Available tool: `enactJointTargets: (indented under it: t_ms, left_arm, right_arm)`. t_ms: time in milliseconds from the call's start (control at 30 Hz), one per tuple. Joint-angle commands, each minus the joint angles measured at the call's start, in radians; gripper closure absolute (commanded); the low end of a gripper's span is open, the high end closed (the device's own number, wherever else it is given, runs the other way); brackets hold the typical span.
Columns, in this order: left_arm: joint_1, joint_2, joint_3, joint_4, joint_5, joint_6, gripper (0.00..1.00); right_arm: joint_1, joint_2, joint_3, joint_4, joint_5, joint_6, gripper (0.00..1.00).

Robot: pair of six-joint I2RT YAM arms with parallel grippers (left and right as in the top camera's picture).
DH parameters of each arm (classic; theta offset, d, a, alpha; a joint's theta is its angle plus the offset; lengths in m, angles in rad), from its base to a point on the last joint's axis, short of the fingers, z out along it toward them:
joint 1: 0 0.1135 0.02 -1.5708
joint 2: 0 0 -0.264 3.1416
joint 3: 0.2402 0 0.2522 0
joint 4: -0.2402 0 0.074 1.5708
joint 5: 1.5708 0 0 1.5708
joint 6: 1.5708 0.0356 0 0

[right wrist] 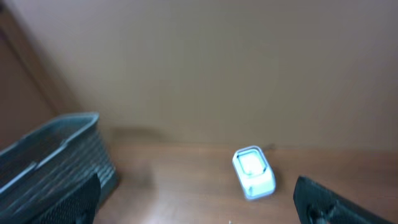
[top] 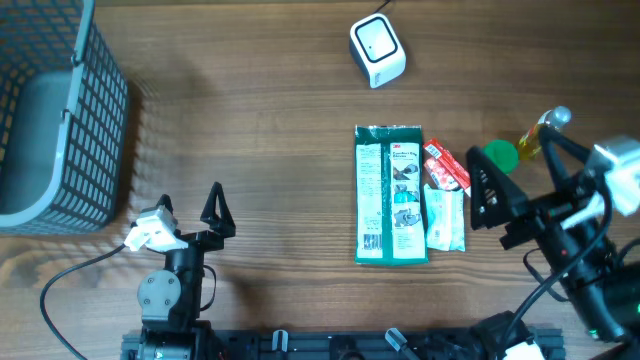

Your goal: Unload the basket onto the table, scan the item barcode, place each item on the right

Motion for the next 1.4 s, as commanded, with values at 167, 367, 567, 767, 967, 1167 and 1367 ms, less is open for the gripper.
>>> enactJointTargets:
  t_ms: [167, 367, 567, 767, 967, 1167, 1367]
  left_arm:
    - [0.004, -0.008, -0.001, -0.004, -0.017, 0.019, 0.00]
    - [0.004, -0.008, -0.001, -0.004, -0.017, 0.019, 0.00]
    - [0.004, -0.007, -0.001, -0.004, -0.017, 0.019, 0.00]
    - [0.004, -0.007, -0.001, -0.004, -0.017, 0.019, 0.00]
    - [0.004, -0.007, -0.001, -0.004, -0.017, 0.019, 0.00]
    - [0.004, -0.007, -0.001, -0.004, -0.017, 0.019, 0.00]
    - [0.004, -0.007, -0.001, -0.004, -0.017, 0.019, 0.00]
  right_arm:
    - [-0.140, -0.312, -0.463, 0.515, -0.177, -0.156, 0.01]
    - [-0.198, -0.451, -0.724, 0.840, -0.208, -0.106, 0.00]
    - [-0.241, -0.546, -0.916, 1.006, -0.208, -0.108, 0.00]
    - [-0.262, -0.580, -1.096, 1.039, -0.199, -0.108, 0.00]
    - [-0.262, -0.581, -1.124, 0.983, -0.181, -0.145, 0.00]
    - [-0.262, -0.581, -1.124, 0.592, -0.181, -0.184, 0.00]
    - [-0.294, -0.581, -1.123, 0.573, -0.177, -0.184, 0.00]
